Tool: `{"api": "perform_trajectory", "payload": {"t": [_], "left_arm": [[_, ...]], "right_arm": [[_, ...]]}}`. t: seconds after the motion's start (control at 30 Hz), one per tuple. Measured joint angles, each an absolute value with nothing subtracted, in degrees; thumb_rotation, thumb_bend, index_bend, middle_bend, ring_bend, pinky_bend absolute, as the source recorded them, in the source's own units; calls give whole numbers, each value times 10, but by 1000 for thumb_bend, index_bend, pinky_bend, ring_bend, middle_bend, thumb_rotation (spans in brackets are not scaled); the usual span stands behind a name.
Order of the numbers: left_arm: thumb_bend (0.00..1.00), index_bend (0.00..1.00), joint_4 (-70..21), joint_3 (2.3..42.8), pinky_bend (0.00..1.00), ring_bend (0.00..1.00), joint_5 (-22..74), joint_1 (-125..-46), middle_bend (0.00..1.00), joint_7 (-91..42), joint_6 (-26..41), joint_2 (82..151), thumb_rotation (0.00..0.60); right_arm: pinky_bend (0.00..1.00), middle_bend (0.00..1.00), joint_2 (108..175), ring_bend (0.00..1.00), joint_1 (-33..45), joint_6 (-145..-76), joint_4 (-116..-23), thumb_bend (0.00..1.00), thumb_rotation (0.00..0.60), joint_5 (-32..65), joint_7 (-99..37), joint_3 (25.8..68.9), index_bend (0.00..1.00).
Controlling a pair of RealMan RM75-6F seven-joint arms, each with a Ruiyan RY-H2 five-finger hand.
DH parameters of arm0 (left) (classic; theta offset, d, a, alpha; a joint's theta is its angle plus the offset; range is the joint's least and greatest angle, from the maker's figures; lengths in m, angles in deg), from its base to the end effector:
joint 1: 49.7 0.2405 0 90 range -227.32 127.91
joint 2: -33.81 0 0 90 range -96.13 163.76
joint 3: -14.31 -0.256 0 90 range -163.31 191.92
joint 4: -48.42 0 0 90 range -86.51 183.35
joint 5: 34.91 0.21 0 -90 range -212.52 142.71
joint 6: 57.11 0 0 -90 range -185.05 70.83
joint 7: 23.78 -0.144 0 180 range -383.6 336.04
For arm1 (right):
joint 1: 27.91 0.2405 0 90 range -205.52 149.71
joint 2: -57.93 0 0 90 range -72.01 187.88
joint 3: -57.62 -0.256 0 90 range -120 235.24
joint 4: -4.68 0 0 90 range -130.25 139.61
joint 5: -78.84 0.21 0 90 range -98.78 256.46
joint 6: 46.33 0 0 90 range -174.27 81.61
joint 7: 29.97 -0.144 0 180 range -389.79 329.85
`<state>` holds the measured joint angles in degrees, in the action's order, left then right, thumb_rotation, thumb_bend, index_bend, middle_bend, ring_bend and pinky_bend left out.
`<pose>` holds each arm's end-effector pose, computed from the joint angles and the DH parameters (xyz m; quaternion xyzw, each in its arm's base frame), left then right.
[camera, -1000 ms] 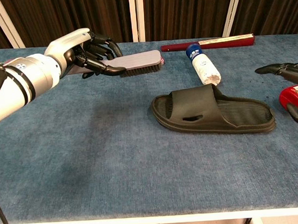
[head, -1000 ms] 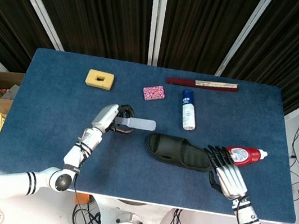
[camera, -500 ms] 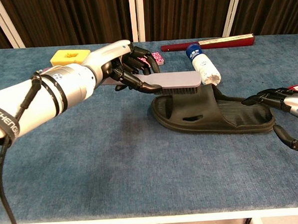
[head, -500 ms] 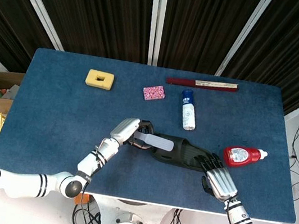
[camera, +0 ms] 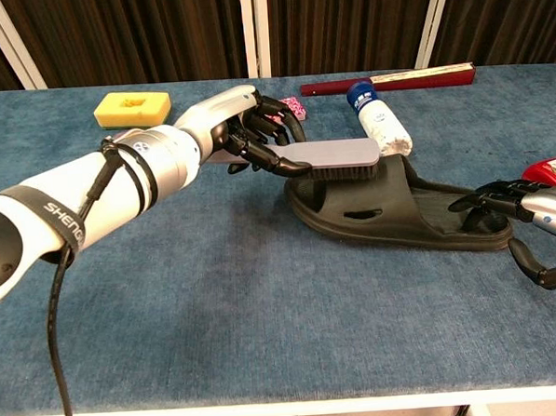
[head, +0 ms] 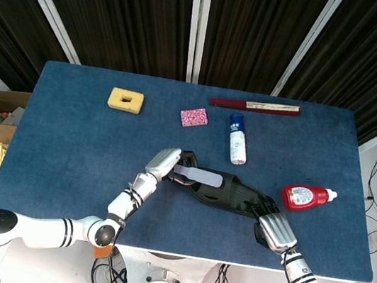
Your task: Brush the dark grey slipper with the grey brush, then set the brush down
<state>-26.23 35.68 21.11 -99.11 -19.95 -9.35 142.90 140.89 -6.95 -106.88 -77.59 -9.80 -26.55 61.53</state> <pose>-0.0540 0.3464 -0.1046 -0.5916 -0.6129 -0.4739 0.2229 -0.2697 -0.2170 -0.0067 0.7630 -0.4265 0.3111 0.3731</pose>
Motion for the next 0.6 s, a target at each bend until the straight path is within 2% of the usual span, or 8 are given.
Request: {"api": "perform_trajectory", "payload": {"t": [0.6], "left_arm": [[564, 905, -240, 338, 1000, 1000, 166, -1003, 1000, -260, -107, 1433, 600]], "right_arm": [[0, 283, 1407, 0, -71, -1079, -774, 778, 600, -94, -270, 615, 141]]}}
